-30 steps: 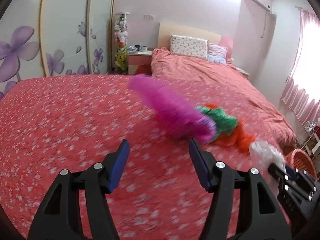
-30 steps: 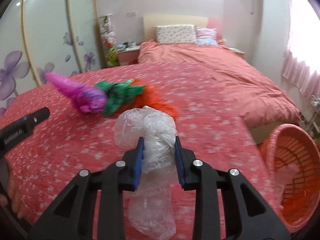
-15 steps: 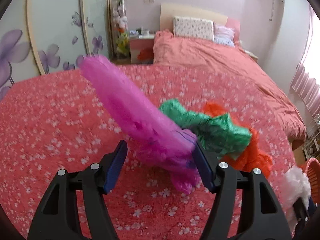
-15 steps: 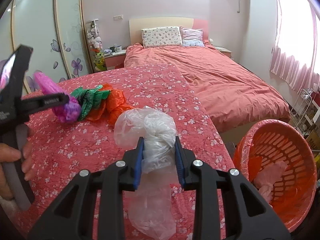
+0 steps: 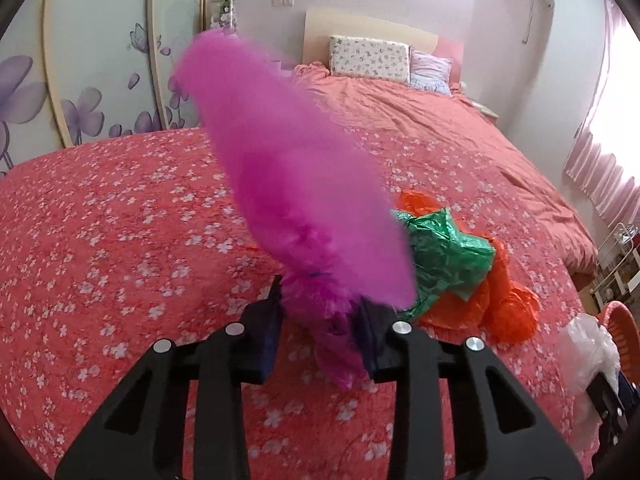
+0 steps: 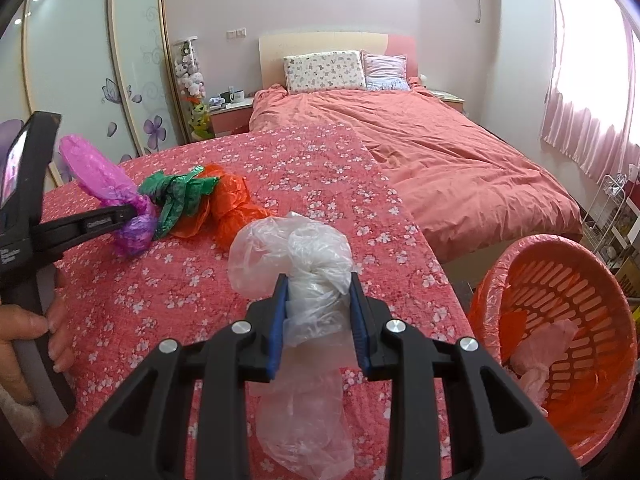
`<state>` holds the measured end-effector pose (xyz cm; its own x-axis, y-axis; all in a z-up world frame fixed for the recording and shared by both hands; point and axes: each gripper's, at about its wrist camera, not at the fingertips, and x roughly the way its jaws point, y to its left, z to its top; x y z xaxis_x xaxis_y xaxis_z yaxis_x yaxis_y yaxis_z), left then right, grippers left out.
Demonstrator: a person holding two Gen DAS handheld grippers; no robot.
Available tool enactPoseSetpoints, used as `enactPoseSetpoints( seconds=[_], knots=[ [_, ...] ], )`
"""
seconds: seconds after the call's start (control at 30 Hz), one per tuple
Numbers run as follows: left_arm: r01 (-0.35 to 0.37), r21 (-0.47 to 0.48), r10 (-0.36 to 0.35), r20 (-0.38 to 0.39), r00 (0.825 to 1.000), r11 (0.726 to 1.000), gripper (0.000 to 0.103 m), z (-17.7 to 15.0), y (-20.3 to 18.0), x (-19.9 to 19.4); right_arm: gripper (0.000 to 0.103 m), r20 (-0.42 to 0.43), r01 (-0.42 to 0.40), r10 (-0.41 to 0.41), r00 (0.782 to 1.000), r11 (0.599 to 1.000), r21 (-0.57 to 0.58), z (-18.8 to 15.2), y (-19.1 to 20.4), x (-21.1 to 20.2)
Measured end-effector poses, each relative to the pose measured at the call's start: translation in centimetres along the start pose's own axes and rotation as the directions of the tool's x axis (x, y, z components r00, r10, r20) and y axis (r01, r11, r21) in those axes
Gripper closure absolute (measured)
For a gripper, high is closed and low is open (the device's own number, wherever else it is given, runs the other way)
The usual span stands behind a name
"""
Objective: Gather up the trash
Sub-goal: 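Carry the clear bag and magenta bag over the orange basket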
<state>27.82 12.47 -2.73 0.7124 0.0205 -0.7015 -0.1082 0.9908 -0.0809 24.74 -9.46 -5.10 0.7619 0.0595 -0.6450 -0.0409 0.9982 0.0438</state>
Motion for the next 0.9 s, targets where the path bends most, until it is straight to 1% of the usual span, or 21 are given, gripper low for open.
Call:
enactPoseSetpoints(
  seconds=[0.1, 0.2, 0.3, 0.43, 0.57, 0.9],
  knots=[
    [0.0, 0.004, 0.0, 0.027, 1.0, 1.0, 0.07, -0.2, 0.8, -1.6, 0.074, 0.009, -0.003, 0.003, 1.0, 1.0, 0.003, 0.0, -0.1, -0.5],
    [-0.005, 0.023, 0.004, 0.056, 0.998, 1.0, 0.07, -0.4, 0.8, -3.1, 0.074, 0.019, -0.006, 0.006, 1.0, 1.0, 0.005, 0.0, -0.1, -1.2],
    [0.007, 0.036, -0.01, 0.076, 0.997, 0.999, 0.07, -0.7, 0.5, -4.6, 0.074, 0.03, -0.006, 0.006, 1.0, 1.0, 0.003, 0.0, -0.2, -2.0],
    [0.039, 0.039, -0.042, 0.08, 0.996, 0.998, 0.07, -1.4, -0.1, -5.9, 0.074, 0.046, -0.001, 0.001, 0.999, 1.0, 0.006, -0.1, -0.5, -3.4],
    [0.071, 0.061, -0.076, 0.084, 0.994, 0.996, 0.07, -2.1, -1.4, -7.0, 0.074, 0.062, 0.01, -0.011, 0.998, 1.0, 0.015, -0.3, -1.1, -4.6],
    [0.148, 0.138, -0.161, 0.088, 0.983, 0.979, 0.07, -3.1, -5.6, -8.4, 0.074, 0.088, 0.065, -0.071, 0.994, 0.996, 0.064, -0.8, -4.7, -7.3]
  ],
)
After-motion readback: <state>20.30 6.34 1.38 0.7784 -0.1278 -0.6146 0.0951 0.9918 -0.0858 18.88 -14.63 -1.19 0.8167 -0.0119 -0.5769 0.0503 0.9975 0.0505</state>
